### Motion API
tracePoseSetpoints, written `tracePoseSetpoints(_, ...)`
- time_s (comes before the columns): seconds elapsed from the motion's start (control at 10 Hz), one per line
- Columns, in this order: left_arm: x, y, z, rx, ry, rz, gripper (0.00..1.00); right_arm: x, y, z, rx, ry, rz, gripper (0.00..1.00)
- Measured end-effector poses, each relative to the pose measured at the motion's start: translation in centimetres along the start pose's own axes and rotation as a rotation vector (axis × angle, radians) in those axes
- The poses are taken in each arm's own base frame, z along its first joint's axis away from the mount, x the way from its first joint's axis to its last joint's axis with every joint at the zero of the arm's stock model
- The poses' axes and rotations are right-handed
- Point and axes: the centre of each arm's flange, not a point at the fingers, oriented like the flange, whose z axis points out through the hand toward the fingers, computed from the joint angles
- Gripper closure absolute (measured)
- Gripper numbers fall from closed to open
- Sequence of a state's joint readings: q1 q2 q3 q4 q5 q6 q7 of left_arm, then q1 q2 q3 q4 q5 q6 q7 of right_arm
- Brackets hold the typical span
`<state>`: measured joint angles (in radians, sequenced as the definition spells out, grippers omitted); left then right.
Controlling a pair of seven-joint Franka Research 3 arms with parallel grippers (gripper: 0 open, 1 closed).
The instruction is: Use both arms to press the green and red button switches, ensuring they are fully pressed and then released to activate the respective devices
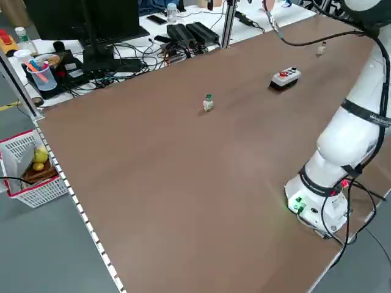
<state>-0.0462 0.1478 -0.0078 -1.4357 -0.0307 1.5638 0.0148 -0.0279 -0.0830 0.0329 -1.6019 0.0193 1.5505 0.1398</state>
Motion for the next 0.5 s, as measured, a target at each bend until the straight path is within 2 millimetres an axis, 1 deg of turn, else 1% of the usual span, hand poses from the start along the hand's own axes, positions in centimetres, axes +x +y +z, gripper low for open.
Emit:
tracePoseSetpoints(0.1,0.8,-0.1,1.5,0.000,-0.007,-0.004,0.12,0.7,-0.1,1.2,0.002,0.015,-0.002,0.30)
tracePoseSetpoints(0.2,1.7,-0.3,3.3,-0.001,-0.011,-0.007,0.20,1.8,-0.2,3.5,0.001,0.023,-0.007,0.44)
tracePoseSetpoints(0.3,2.4,-0.5,5.1,-0.001,-0.012,-0.010,0.26,3.1,-0.4,6.1,-0.002,0.021,-0.011,0.61)
tracePoseSetpoints(0.4,2.9,-0.6,7.0,-0.001,-0.017,-0.011,0.41,4.3,-0.4,8.6,-0.011,0.015,-0.014,0.75)
tracePoseSetpoints(0.5,3.3,-0.7,8.8,-0.001,-0.018,-0.012,0.59,5.4,-0.5,10.5,-0.019,0.011,-0.017,0.77)
